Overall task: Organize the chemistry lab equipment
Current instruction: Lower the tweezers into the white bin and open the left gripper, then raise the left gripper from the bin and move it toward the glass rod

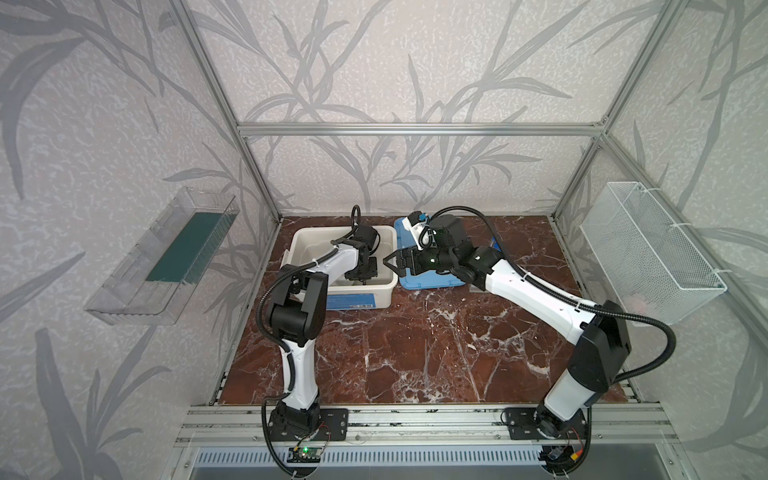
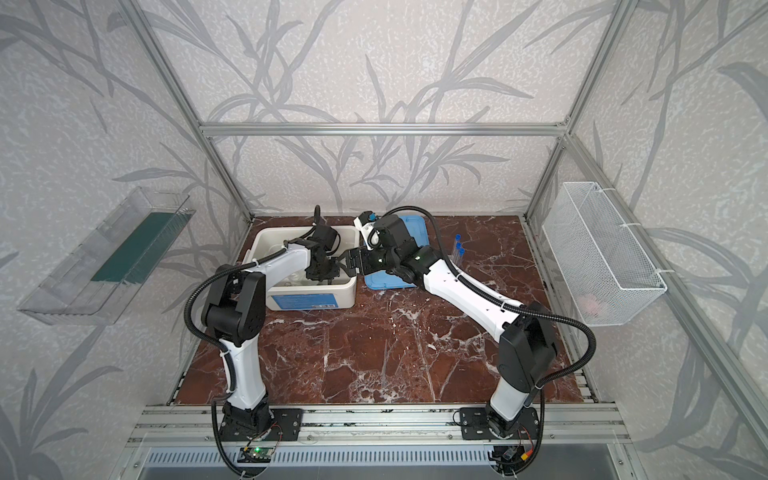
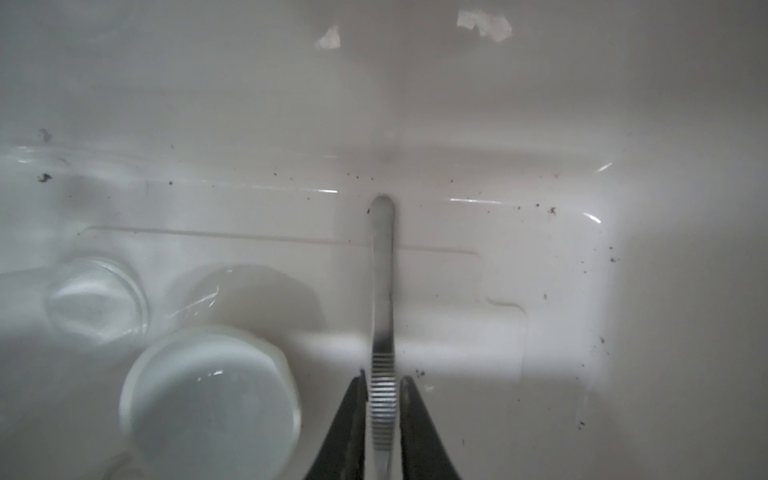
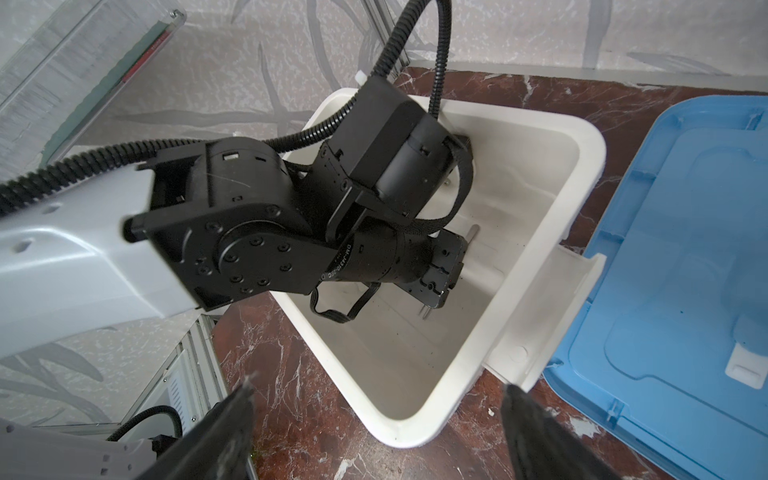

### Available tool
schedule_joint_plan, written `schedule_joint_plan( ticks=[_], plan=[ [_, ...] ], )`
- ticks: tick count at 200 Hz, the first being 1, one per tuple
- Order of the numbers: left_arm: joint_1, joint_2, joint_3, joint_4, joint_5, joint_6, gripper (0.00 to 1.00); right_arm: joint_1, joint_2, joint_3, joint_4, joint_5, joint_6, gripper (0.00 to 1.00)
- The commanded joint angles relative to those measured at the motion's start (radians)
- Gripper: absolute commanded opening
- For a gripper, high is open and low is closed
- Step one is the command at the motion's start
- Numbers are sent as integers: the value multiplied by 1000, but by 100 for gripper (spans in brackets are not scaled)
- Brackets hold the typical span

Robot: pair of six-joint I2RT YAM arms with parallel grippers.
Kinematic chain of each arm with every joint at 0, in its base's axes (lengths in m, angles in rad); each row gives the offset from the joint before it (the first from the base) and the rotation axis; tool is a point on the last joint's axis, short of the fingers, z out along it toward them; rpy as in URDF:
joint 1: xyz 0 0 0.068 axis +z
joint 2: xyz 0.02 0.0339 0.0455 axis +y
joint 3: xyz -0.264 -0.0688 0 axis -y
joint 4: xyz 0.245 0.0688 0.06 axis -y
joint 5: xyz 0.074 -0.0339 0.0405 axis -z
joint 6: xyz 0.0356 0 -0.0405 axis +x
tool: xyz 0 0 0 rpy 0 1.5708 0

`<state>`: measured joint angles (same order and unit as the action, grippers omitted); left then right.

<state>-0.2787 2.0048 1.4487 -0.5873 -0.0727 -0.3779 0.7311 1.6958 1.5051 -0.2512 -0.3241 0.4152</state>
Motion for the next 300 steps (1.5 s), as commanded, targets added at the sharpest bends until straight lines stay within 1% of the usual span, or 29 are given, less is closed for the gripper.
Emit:
schedule_joint_plan(
  ticks=[1, 43, 56, 67, 93, 111, 124, 138, 148, 160, 177, 198, 224, 235, 248, 258, 278, 300],
  plan=[
    [10, 18, -22, -6, -2, -3, 23, 1, 3, 3, 10, -11, -4, 91],
    [12, -12, -7, -24, -10, -1, 24, 1, 0, 15, -4, -9, -10, 91],
    [10, -37, 4, -42, -10, -1, 28, 1, -8, 21, -12, -7, -15, 91],
    [10, -68, 10, -51, -21, -1, 32, 1, -19, 22, -16, 0, -22, 91],
    [10, -148, 45, -99, -41, 9, 49, -1, -64, 23, -35, 25, -43, 91],
    [10, -210, 59, -112, -10, 22, 59, -1, -107, 17, -55, 52, -61, 92],
    [10, -253, 69, -118, 25, 17, 70, -4, -144, 6, -66, 78, -65, 95],
    [9, -297, 77, -125, 51, -15, 86, -8, -183, -10, -84, 99, -65, 97],
    [6, -324, 89, -137, 65, -22, 92, -13, -212, -23, -105, 113, -65, 100],
    [0, -353, 104, -165, 66, -23, 99, -19, -250, -44, -136, 143, -64, 99],
    [-5, -403, 106, -185, 79, -28, 99, -27, -318, -101, -156, 173, -66, 99],
    [-28, -489, 77, -178, 103, -32, 99, -45, -396, -169, -191, 171, -81, 99],
    [-62, -604, 31, -172, 186, -94, 99, -74, -467, -232, -275, 164, -105, 99],
    [-98, -641, 41, -181, 211, -95, 99, -81, -502, -271, -299, 159, -103, 99],
    [-140, -666, 64, -232, 186, -105, 99, -82, -545, -329, -317, 149, -93, 99],
    [-175, -682, 55, -252, 188, -110, 99, -82, -578, -375, -327, 142, -73, 99],
    [-259, -713, -15, -257, 198, -152, 99, -84, -622, -455, -354, 130, -57, 99],
    [-378, -742, -99, -264, 133, -179, 99, -84, -664, -540, -369, 112, -44, 99]
  ],
)
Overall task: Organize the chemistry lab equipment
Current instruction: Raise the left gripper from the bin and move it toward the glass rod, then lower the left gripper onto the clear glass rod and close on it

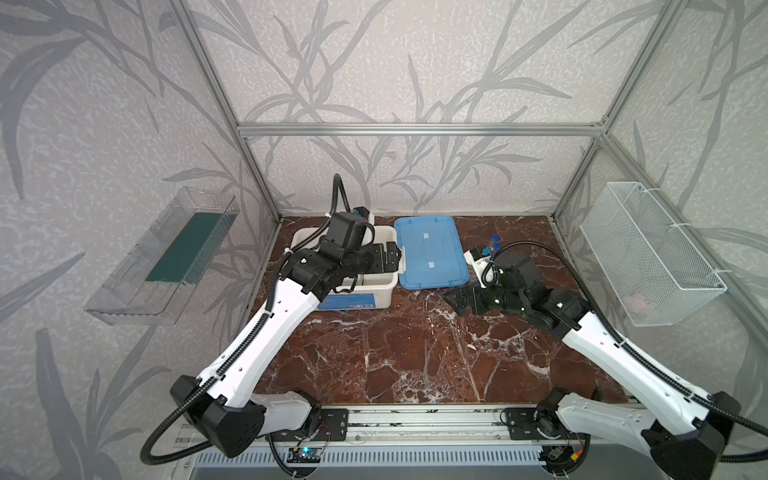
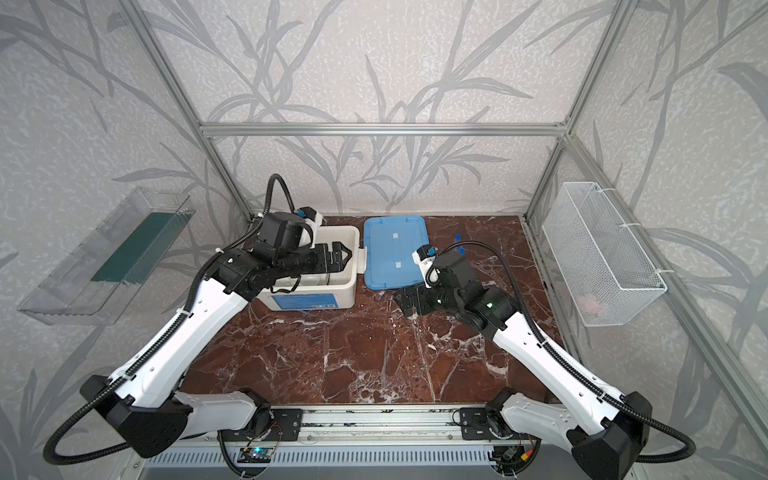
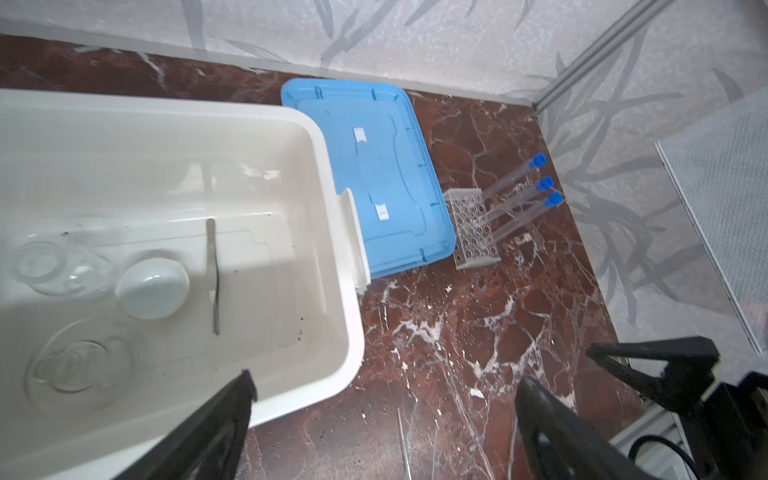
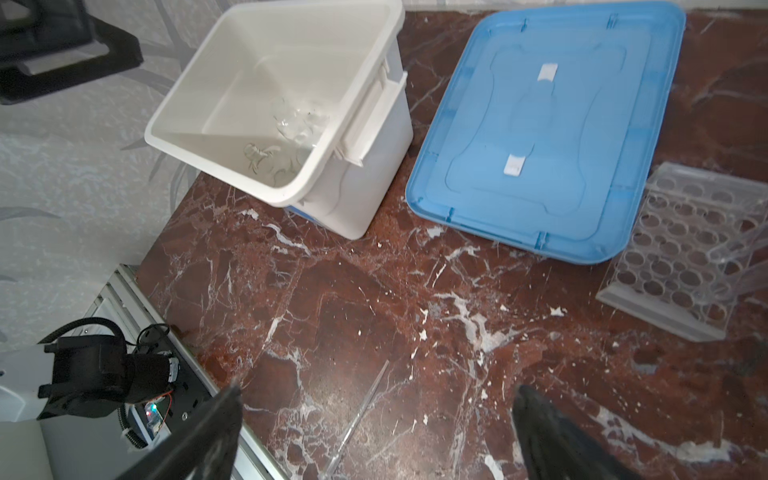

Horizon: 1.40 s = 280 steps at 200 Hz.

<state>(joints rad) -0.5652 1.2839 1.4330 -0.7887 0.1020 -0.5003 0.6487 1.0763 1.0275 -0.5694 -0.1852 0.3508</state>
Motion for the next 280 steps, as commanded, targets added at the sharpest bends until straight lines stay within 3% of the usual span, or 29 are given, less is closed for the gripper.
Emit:
schedule_joint_plan(
  ticks=[1, 51, 80, 111, 121, 135, 155, 186, 239, 280],
  plan=[
    [-96, -21, -86, -63, -44, -60, 99, -1, -47, -67, -51, -29, 20, 99],
    [-311, -40, -283, -57, -101, -198, 98, -2, -106, -182, -100, -18, 48, 99],
    [-393, -28, -378, -3, -120, -292, 96, -4, -101, -206, -117, 0, 52, 99],
    [-479, 46, -419, 44, -154, -350, 89, -6, -98, -217, -117, -10, 47, 99],
    [-516, 76, -418, 48, -187, -368, 80, -6, -95, -219, -127, -5, 44, 99],
    [-555, 115, -406, 32, -229, -382, 77, -7, -92, -224, -142, 20, 48, 99],
    [-583, 154, -403, 14, -274, -406, 74, -12, -77, -212, -162, 45, 51, 99],
    [-636, 208, -418, 130, -216, -439, 60, -15, -56, -204, -170, 40, 39, 99],
    [-712, 347, -395, 177, -175, -505, 45, -24, -71, -236, -140, 18, 60, 99],
    [-726, 401, -401, 203, -176, -540, 42, -26, -62, -256, -126, 12, 51, 99]
  ],
)
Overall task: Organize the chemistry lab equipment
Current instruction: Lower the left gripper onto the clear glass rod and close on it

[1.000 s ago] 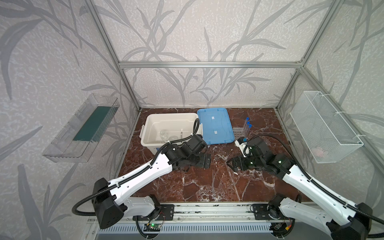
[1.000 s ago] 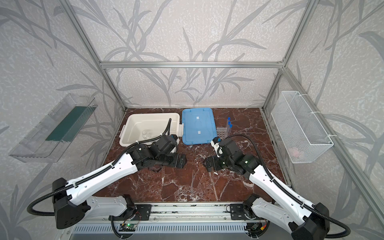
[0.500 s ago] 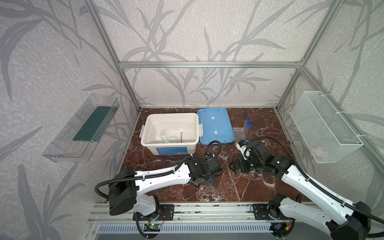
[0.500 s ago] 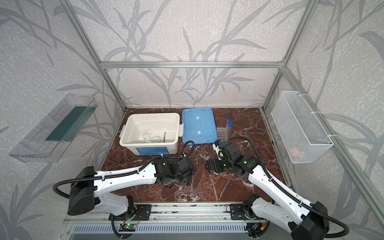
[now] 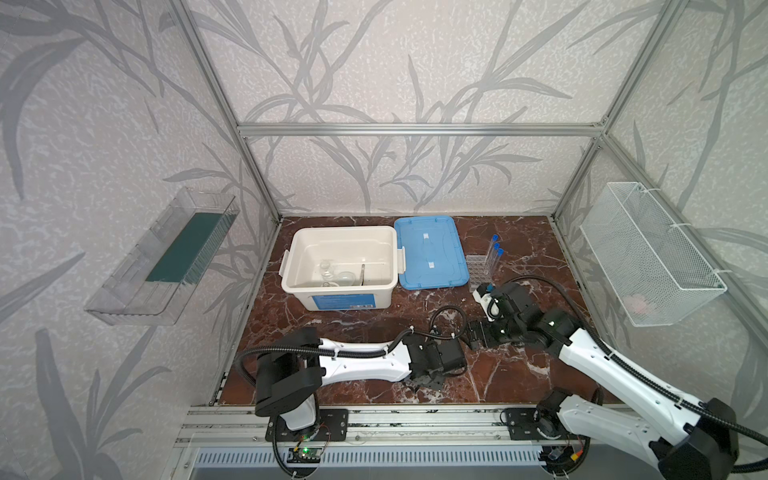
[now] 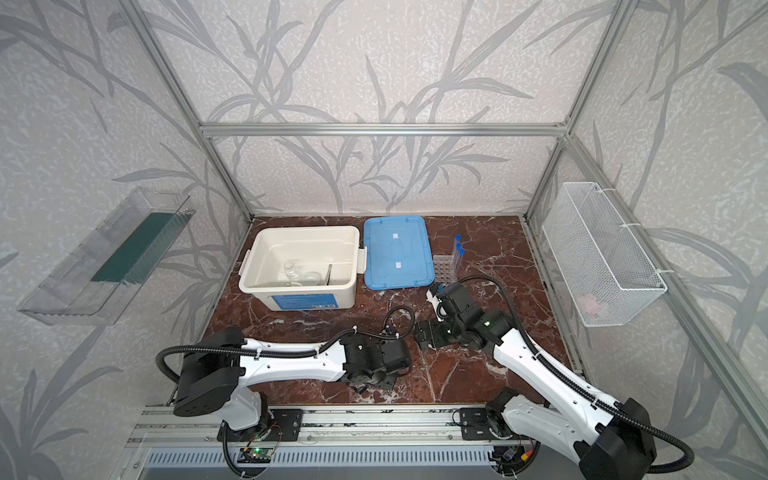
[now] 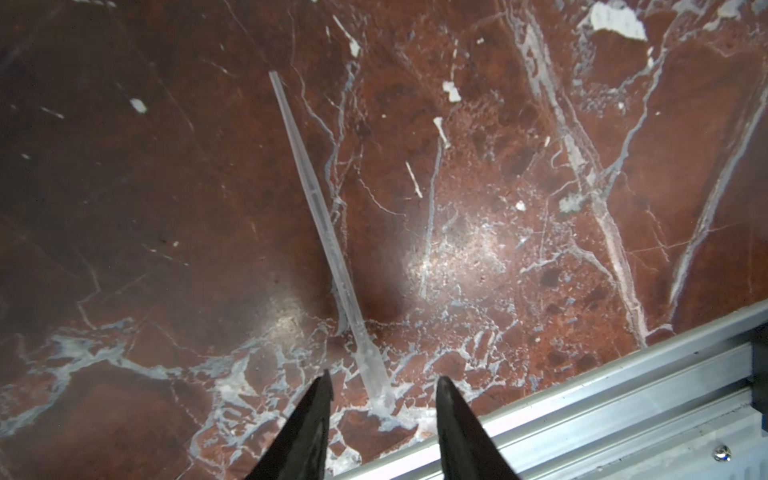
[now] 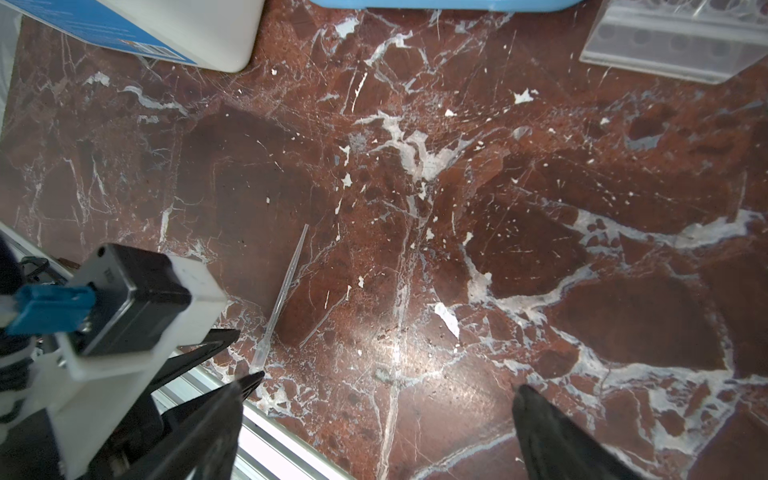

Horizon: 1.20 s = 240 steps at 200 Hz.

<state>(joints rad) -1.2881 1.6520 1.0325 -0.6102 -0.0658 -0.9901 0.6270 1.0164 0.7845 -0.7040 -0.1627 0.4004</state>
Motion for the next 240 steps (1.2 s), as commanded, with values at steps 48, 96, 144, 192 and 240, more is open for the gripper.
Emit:
schedule_joint_plan(
  ticks=[48, 96, 144, 192, 240],
  plan=[
    [-3, 92, 23, -40, -26, -74, 33, -5, -15, -26, 12, -5, 3, 99],
    [-2, 129, 24, -39, -20, -82, 26, -7, -27, -37, 15, 4, 3, 99],
    [-4, 126, 17, -64, -43, -109, 14, -9, -24, -35, 21, 7, -2, 99],
    [-5, 100, 1, -65, -60, -122, 8, -9, -19, -7, 23, -9, 7, 99],
    [-11, -65, 56, -169, -163, -107, 7, -9, -91, 27, 30, -5, -5, 100]
  ],
)
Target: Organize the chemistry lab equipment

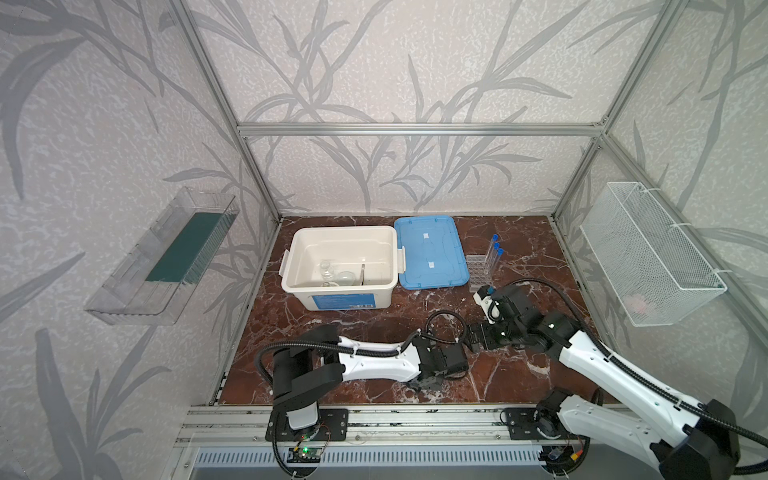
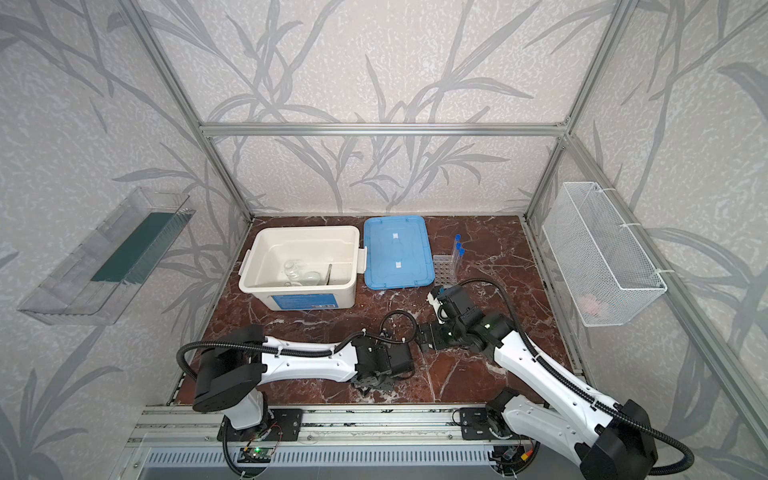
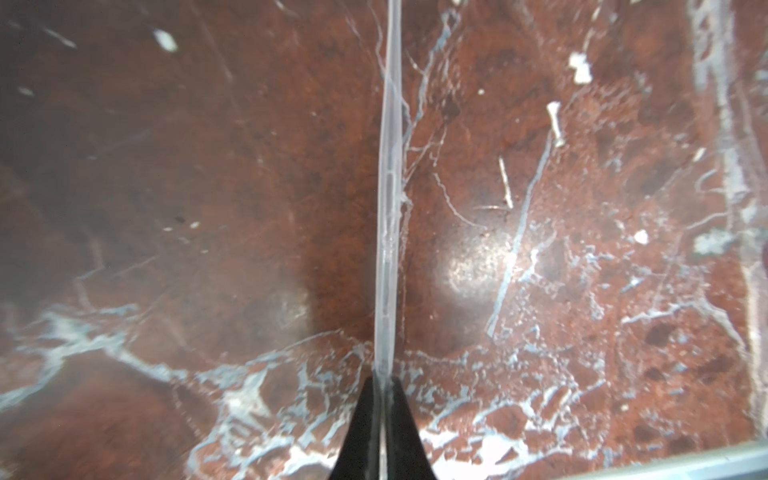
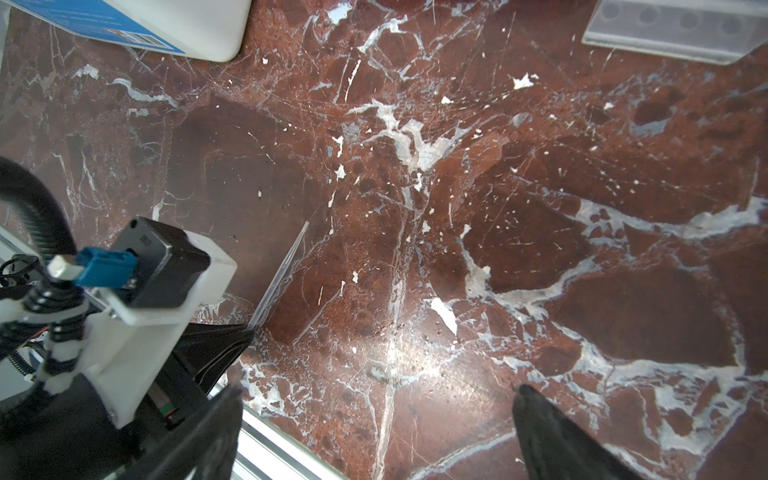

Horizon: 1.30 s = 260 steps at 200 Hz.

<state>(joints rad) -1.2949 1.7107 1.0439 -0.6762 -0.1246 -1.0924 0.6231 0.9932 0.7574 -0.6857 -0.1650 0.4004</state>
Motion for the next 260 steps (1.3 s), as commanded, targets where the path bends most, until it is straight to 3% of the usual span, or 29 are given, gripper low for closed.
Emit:
schedule_joint_plan(
  ticks=[1, 41, 76, 105, 128, 170, 210, 260],
  plan=[
    [-4, -129, 47, -107, -107, -4, 7, -5, -72, 55, 13, -2, -6, 100],
    [35, -303, 156, -278, -263, 76, 7, -5, -186, 71, 118, 54, 2, 100],
    [232, -432, 224, -318, -245, 238, 7, -3, -90, 161, 188, 7, -8, 100],
    [407, -405, 371, -397, -286, 394, 7, 3, 33, 270, 220, -13, -2, 100],
    [606, -381, 400, -327, -137, 481, 7, 3, 154, 378, 229, -37, 1, 100],
    [830, -183, 514, -290, 37, 571, 7, 4, 331, 520, 307, -70, 25, 100],
    [914, -21, 579, -263, 130, 602, 7, 3, 422, 580, 392, -59, 85, 100],
    [928, 94, 553, -215, 218, 614, 7, 3, 517, 608, 406, -61, 87, 100]
  ],
)
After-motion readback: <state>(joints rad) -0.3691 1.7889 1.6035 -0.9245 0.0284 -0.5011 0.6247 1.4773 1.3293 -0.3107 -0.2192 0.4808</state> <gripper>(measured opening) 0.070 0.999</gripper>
